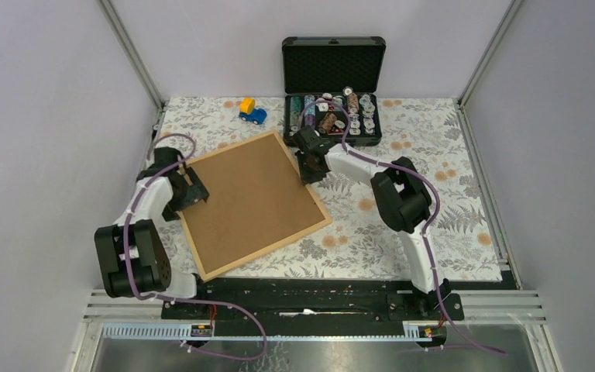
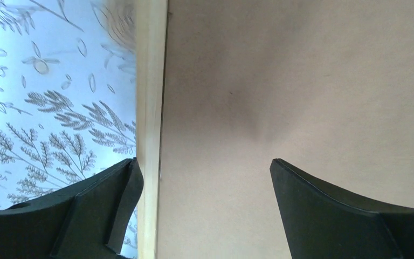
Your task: Put the photo into the frame
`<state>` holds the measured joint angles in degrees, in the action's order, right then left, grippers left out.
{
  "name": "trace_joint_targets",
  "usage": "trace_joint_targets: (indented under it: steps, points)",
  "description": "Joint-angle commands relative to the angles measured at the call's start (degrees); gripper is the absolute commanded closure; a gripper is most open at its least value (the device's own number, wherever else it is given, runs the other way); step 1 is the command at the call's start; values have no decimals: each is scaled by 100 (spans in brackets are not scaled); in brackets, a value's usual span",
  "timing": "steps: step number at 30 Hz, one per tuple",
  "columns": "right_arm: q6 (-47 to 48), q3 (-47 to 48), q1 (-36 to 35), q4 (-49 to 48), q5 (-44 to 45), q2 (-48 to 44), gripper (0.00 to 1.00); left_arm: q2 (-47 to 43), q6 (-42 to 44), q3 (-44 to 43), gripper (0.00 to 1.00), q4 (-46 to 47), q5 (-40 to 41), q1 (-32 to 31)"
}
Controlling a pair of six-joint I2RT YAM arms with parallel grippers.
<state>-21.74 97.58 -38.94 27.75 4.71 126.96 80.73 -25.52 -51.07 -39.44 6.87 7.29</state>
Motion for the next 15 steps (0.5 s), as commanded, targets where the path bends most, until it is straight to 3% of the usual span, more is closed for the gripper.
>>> trace_joint_targets:
  steps: [1,6,8,13,15]
  points:
    - [-841,-218,-106,176,-901,366,100,-118,-49,-749,1,518,-863,803]
    - [-1464,-286,-12,-271,-940,356,100,21,-288,-1276,1,345,-496,1081]
    - [-1582,-472,-18,-634,-1130,226,100,8,-381,-1337,2,379,-1060,1033]
    - [-1458,-1124,-26,-1493,-1799,67,100,234,-850,-939,7,1550,-3021,-484]
    - [-1264,-1302,-26,-1660,-1759,0,100,718,-1202,-880,17,2225,-3721,-1112]
